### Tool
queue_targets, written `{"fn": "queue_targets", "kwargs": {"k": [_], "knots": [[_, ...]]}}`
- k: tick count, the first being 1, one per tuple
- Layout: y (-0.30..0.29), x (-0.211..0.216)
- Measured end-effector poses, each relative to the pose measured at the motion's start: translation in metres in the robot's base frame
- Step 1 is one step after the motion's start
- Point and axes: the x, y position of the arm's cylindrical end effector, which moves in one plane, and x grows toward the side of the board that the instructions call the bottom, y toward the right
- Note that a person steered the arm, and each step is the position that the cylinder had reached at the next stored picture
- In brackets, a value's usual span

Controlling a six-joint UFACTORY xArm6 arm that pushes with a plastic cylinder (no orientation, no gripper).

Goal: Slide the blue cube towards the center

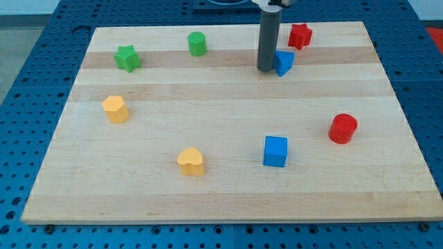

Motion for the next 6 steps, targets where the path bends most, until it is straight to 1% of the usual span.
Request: {"fn": "queue_targets", "kwargs": {"k": [2, 4, 5, 6], "knots": [[0.03, 0.091], [0.038, 0.191], [0.037, 0.221], [0.022, 0.216]]}}
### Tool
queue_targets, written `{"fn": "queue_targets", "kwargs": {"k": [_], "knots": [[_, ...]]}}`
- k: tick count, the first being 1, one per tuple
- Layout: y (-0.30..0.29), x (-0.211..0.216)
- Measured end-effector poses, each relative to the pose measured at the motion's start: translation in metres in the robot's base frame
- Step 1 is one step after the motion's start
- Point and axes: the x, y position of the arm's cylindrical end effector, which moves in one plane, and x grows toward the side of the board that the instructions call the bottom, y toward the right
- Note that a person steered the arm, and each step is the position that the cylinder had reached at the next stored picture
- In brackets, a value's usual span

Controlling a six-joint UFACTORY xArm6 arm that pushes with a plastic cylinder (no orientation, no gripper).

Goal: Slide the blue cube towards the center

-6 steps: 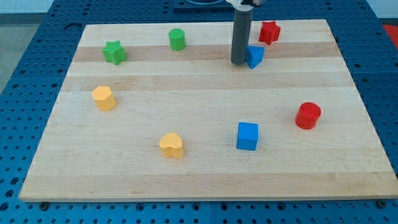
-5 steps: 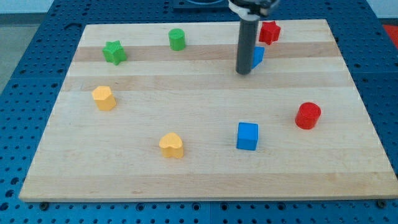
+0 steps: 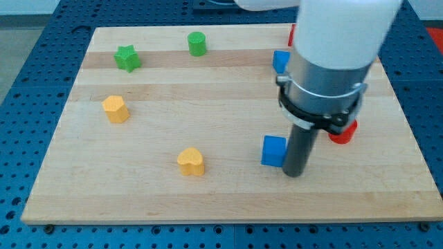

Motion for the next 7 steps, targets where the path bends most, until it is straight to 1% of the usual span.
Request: {"fn": "queue_targets", "kwargs": {"k": [1, 2, 3, 4, 5, 7], "knots": [[-0.009, -0.039], [-0.012, -0.042], [-0.01, -0.017], [-0.055, -0.018], [-0.082, -0.027], [-0.082, -0.067]]}}
